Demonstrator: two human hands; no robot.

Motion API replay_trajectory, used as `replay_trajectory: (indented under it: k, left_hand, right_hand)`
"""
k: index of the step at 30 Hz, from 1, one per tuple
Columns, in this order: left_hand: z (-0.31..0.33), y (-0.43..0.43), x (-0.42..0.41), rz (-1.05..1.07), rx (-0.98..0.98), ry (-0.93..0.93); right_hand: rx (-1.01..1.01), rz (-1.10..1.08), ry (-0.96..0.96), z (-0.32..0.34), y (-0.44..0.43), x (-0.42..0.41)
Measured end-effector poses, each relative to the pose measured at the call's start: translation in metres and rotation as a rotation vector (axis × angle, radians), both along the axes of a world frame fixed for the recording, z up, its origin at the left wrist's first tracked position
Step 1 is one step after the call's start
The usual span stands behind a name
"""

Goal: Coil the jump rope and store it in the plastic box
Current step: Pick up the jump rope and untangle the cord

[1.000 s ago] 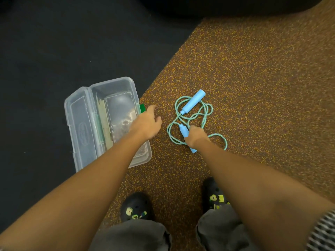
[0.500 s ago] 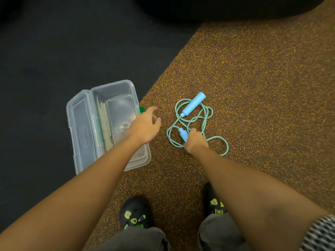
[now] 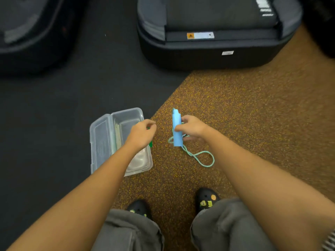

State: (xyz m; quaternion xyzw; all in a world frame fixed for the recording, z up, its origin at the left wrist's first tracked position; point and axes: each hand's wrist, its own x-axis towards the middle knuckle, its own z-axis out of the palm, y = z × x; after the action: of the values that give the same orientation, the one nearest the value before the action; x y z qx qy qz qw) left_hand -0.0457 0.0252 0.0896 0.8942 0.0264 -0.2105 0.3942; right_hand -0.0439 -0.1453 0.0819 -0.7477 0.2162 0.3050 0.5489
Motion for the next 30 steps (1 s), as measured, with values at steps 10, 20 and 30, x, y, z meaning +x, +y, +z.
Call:
replay_trajectory:
  k: [10,20,30]
  left_hand:
    - [0.041,-0.027,-0.005,0.268,-0.419,0.266]
    - [0.068,-0.030,0.008,0.374,-0.553,0.231]
    - [0.081,-0.006,-0.008,-0.063,-0.616,0.293]
  right_hand:
    - [-0.263,0.347,-0.323,0.071,0.020,-0.030]
    - [-0.240,0.562,-0.373,0.082,0.008,-0.018]
    - [-0.413,0.656,-0.455,0.066,0.010,-0.005]
